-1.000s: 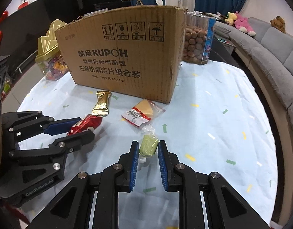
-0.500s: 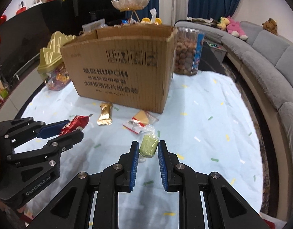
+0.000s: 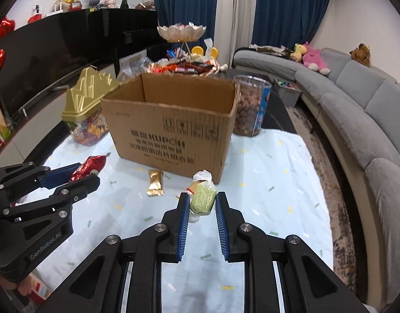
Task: Organize snacks
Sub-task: 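Lift the red snack and green stick snack and carry both over the box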
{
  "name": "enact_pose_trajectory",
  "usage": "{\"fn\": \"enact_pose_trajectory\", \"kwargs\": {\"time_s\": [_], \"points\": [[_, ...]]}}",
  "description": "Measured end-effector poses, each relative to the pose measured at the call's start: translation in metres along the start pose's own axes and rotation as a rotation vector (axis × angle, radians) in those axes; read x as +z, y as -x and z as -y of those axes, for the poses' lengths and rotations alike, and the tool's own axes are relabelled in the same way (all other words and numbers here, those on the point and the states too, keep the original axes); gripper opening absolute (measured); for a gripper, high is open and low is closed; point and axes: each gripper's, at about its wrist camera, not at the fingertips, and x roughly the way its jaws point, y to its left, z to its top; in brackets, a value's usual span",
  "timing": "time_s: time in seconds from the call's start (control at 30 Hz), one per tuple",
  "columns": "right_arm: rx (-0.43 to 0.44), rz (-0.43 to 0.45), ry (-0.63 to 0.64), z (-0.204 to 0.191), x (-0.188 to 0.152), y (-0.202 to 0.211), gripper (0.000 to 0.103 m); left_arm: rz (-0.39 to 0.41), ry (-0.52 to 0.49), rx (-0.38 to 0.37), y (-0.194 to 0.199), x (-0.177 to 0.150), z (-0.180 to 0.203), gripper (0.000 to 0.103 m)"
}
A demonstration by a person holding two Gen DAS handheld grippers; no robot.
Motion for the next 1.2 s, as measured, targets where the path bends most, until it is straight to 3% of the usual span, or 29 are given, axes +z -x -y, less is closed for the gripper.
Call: {"fn": "enact_pose_trajectory", "kwargs": {"time_s": [0.57,1.2], "points": [[-0.031,0.075,-0.017,-0.015,0.035,0.038,0.022,0.078,0.039,0.063,0.035,0.038,-0.02,0.025],[-0.044,0.134,-0.043,-0.016,0.089,0.044,0.022,0.121,0.063,0.087,0.039,0.091,-0.034,0.025]]}}
